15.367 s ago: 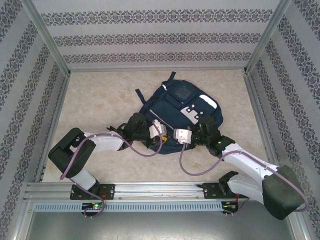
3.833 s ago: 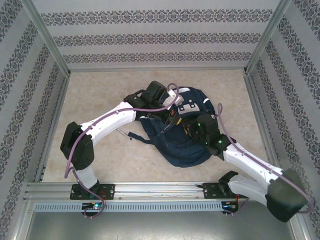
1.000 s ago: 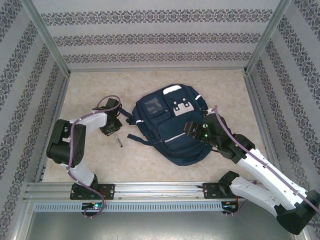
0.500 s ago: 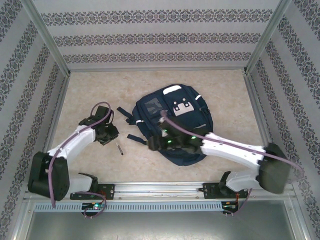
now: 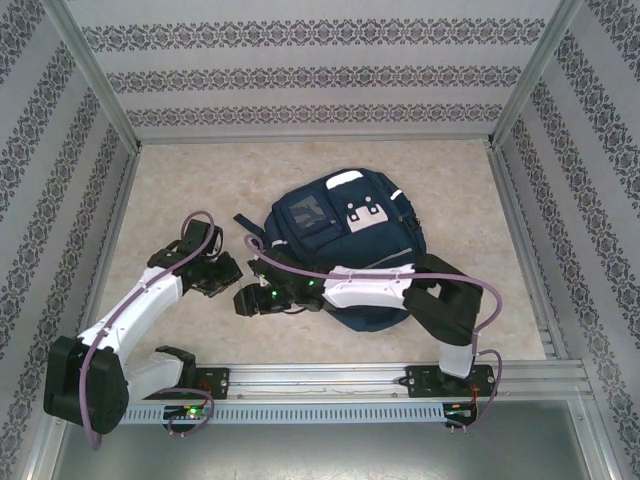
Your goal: Pack the student bag
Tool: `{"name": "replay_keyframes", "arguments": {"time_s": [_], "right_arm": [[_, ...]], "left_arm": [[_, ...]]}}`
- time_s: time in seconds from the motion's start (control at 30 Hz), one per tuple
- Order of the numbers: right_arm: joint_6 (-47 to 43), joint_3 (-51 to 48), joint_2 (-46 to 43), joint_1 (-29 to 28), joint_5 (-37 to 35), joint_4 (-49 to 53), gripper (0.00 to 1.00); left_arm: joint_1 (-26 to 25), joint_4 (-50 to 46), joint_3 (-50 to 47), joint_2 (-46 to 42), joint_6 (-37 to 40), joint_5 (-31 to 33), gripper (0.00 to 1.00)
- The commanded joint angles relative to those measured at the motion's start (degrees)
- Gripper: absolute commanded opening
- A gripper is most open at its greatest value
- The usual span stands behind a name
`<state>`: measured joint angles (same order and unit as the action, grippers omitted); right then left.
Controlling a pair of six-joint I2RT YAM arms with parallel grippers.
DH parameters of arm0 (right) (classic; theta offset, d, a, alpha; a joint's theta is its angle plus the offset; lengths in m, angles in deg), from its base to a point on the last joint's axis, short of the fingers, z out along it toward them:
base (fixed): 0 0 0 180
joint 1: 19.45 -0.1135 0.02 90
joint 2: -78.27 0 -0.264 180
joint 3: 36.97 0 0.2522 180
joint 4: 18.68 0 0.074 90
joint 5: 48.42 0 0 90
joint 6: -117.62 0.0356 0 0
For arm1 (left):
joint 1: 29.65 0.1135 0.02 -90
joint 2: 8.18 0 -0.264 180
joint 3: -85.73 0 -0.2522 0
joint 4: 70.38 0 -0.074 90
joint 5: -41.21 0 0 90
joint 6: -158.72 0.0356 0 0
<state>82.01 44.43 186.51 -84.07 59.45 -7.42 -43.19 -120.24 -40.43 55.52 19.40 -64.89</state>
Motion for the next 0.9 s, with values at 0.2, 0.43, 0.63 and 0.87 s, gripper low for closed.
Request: {"name": "replay_keyframes", "arguments": {"time_s": [0.2,0.43,0.63,0.87], "right_arm": [[3.1,-0.4,-0.4,1.5,3.1,-2.7,0.01],[-1.3,-10.7,-16.2,8.0,3.5,5.5,0.02],[-11.4,-15.0,-33.0,17.3,-6.2,26.5,0.04],[-17.7,-17.8,-49.8,30.7,-13.8,41.6,0.06]], "left_arm": [[-0.9,-4.8,-0.1,-6.9,1.2,-3.5,0.58],[-2.2,-1.6,2.8,-16.1,13.2,-13.6,0.68],[-16.8,-0.6,10.1,-11.8,25.3,-10.9,0.72],[-34.8,1.0,19.6,5.9,42.9,5.6,0.68]]}}
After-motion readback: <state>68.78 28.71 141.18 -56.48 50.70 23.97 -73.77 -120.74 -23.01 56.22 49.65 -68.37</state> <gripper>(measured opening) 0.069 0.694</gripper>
